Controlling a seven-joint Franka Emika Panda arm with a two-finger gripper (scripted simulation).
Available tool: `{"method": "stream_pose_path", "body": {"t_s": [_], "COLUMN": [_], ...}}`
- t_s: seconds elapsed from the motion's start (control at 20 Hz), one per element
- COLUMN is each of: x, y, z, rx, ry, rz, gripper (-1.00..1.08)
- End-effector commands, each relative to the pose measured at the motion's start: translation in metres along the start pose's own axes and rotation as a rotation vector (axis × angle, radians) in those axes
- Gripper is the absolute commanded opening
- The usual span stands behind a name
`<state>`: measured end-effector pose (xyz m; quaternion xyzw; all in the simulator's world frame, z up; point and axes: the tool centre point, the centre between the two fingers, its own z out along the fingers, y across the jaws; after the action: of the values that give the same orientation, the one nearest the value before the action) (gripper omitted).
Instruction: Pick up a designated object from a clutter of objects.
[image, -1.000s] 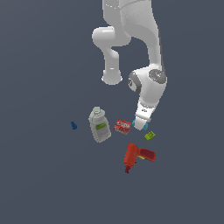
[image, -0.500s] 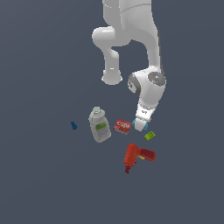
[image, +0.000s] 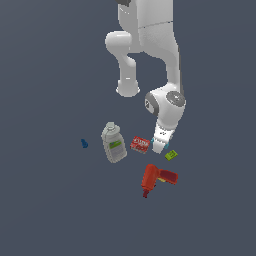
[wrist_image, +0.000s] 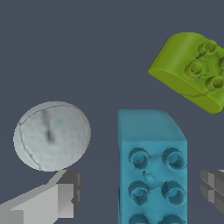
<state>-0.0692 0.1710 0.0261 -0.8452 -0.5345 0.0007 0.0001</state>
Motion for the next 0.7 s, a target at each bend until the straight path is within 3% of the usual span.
{"method": "stream_pose_path", "body": {"t_s": [0.0,0.05,0.1,0.65], "x": [0.0002,0.0002,0.0002,0.0001], "y": [0.0004,0.0004,0.0004,0.0008], "z": [0.0038,0.0041,0.0041,0.0034], "rx": [-0.001,-0.001,-0.001,-0.002], "ry": [0.001,0.001,0.001,0.001], "rz": [0.000,0.000,0.000,0.000], "gripper": [1.00,1.00,-1.00,-1.00]}}
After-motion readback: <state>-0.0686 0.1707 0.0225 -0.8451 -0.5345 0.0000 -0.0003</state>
